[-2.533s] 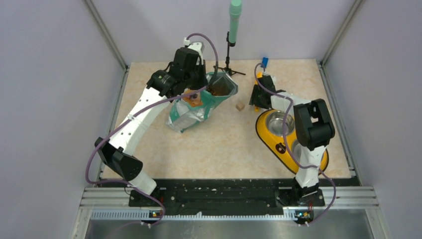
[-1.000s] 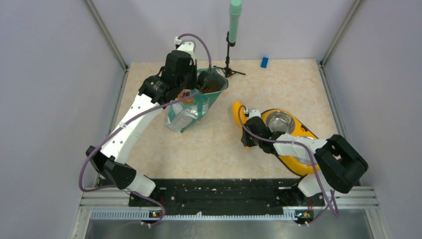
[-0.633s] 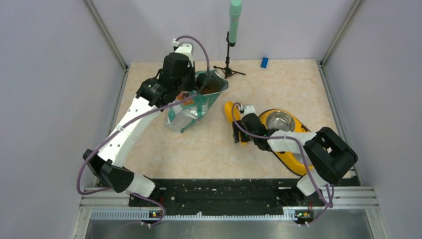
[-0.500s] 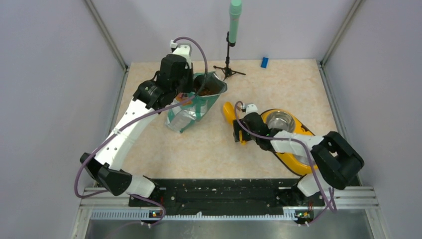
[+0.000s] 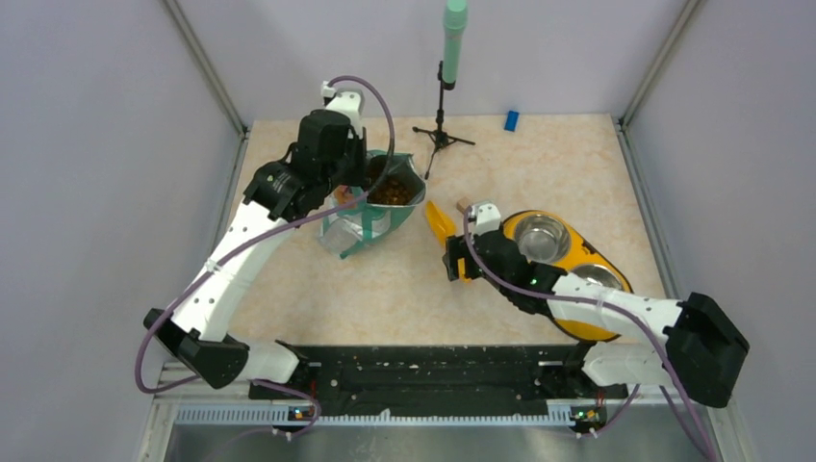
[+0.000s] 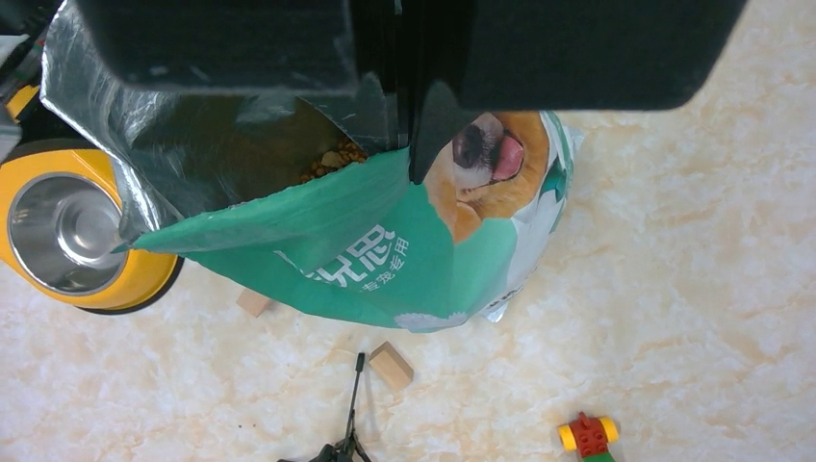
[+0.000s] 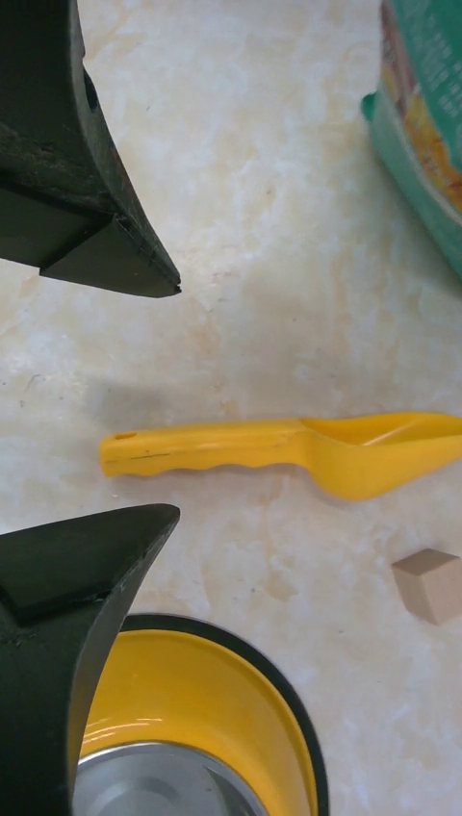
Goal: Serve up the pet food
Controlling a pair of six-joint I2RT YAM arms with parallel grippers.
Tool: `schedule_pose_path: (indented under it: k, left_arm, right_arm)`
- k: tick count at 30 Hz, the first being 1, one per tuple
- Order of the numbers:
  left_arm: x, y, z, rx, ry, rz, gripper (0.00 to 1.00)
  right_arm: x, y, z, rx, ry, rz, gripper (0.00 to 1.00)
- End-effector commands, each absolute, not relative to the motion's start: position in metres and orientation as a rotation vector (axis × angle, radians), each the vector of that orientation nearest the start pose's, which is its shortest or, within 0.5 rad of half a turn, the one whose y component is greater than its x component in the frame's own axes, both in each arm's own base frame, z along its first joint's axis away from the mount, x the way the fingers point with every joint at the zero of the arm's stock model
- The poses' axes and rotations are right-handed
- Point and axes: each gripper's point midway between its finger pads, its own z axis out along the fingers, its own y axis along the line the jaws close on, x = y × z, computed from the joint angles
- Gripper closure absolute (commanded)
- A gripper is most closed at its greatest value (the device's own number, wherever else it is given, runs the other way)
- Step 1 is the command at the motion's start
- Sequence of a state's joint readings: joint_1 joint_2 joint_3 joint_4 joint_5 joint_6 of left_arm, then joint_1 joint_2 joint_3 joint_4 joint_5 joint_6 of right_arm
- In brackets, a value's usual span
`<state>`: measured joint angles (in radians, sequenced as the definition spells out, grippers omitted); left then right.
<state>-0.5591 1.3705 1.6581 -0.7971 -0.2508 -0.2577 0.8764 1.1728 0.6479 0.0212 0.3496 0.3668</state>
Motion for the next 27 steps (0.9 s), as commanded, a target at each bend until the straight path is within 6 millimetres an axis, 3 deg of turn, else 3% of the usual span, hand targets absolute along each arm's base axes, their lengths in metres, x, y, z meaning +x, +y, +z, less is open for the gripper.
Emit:
schedule_pose_path:
  k: [1,8,18,24,26,27]
  left_arm:
    - [0.329,-0.162,0.368,0.130,1.991,-0.260,1.00]
    - [0.322,-0.161,0.367,0.126,2.004,-0.277,1.00]
    - [0.319,-0.156,0.361,0.126,2.014,-0.254,1.00]
    - [0.323,-0.154,0.362,0.128,2.007,-0.228,1.00]
    - [0.324,-0.153,0.361,0.127,2.009,-0.220,1.00]
    - [0.325,-0.154,0.361,0.127,2.010,-0.218,1.00]
  right_arm:
    - [0.255,0.240,0.110,-0.322,2.086,0.312,0.21]
    - [0.259,0.247,0.075,-0.443,2.144,0.170,0.21]
    - [0.260,0.261,0.031,-0.513,2.185,0.184,0.34]
    - [0.263,0.264,0.023,-0.440,2.200,0.241,0.56]
    - [0.266,0.262,0.025,-0.392,2.202,0.278,0.76]
    - [0.268,0.262,0.028,-0.368,2.202,0.305,0.92]
